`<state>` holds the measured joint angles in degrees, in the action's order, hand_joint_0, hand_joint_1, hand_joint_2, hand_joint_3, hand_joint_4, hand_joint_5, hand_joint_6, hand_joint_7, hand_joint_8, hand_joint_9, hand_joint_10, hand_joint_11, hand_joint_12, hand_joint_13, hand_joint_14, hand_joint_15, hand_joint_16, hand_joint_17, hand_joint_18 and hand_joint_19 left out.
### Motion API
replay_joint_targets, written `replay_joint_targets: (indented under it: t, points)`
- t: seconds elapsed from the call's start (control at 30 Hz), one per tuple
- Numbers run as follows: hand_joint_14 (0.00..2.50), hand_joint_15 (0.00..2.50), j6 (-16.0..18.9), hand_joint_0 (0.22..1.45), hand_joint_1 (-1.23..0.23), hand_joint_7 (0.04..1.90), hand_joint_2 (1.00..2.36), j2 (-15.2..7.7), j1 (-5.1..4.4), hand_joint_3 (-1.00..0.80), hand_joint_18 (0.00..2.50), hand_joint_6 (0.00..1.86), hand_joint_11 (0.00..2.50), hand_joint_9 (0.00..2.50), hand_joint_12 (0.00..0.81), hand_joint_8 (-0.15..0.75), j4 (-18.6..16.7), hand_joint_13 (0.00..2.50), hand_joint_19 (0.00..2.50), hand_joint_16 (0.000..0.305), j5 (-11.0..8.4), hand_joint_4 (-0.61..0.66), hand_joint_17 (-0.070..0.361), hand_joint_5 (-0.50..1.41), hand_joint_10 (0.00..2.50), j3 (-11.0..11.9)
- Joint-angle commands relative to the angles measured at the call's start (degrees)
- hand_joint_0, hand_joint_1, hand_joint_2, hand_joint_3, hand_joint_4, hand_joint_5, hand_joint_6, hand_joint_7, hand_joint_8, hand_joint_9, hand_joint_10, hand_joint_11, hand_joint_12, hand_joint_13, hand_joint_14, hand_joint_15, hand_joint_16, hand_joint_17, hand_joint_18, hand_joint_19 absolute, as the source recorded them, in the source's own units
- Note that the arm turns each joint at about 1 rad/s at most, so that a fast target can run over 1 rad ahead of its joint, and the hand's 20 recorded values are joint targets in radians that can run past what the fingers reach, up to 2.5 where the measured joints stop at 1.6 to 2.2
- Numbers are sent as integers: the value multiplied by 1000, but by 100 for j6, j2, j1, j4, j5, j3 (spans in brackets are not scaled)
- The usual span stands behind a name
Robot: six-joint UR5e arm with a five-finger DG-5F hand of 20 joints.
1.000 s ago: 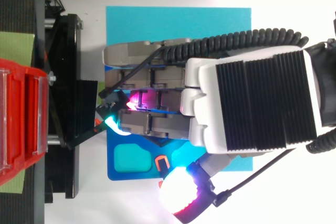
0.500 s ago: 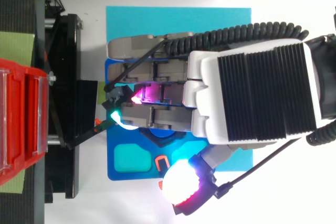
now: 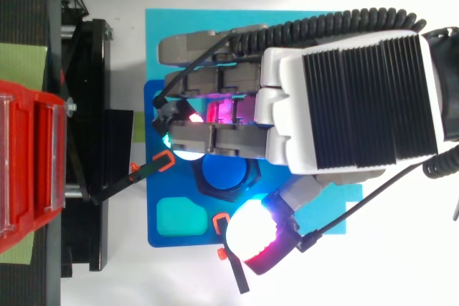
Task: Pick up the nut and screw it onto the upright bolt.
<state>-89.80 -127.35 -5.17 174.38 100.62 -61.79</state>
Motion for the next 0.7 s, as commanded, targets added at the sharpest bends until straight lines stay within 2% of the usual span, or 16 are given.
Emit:
replay_joint_targets:
  t: [0.0, 0.2, 0.4, 0.43, 0.5, 0.57, 0.6, 0.67]
  points:
    - [0, 0, -28, 552, -214, 1411, 1000, 9, 51, -500, 323, 501, 0, 1181, 213, 267, 0, 704, 0, 17, 72, 164, 38, 52, 0, 0]
    - [0, 0, -125, 552, -230, 1368, 1000, 9, 192, -500, 380, 536, 2, 1302, 197, 264, 61, 762, 0, 14, 239, 152, 31, 62, 0, 62]
    - [0, 0, -169, 554, -248, 1397, 1000, 9, 289, -500, 463, 528, 21, 1434, 171, 237, 114, 835, 0, 10, 354, 173, 22, 83, 0, 158]
    - [0, 0, -195, 554, -248, 1402, 1000, 9, 324, -500, 468, 527, 28, 1436, 171, 241, 193, 839, 0, 10, 397, 172, 22, 83, 1, 281]
    - [0, 0, -213, 554, -246, 1414, 1000, 9, 341, -500, 465, 514, 34, 1422, 176, 253, 290, 837, 0, 10, 415, 158, 23, 77, 0, 360]
    - [0, 0, -257, 551, -235, 1350, 1000, 0, 359, -500, 432, 502, 41, 1363, 187, 268, 448, 804, 0, 12, 424, 171, 28, 51, 0, 483]
    - [0, 0, -318, 550, -220, 1271, 1000, 0, 359, -500, 415, 504, 55, 1337, 201, 264, 677, 779, 0, 14, 424, 175, 32, 24, 0, 650]
    - [0, 0, -371, 547, -208, 1149, 1000, 0, 359, -500, 372, 505, 35, 1233, 214, 248, 791, 741, 0, 16, 406, 201, 37, -10, 0, 765]
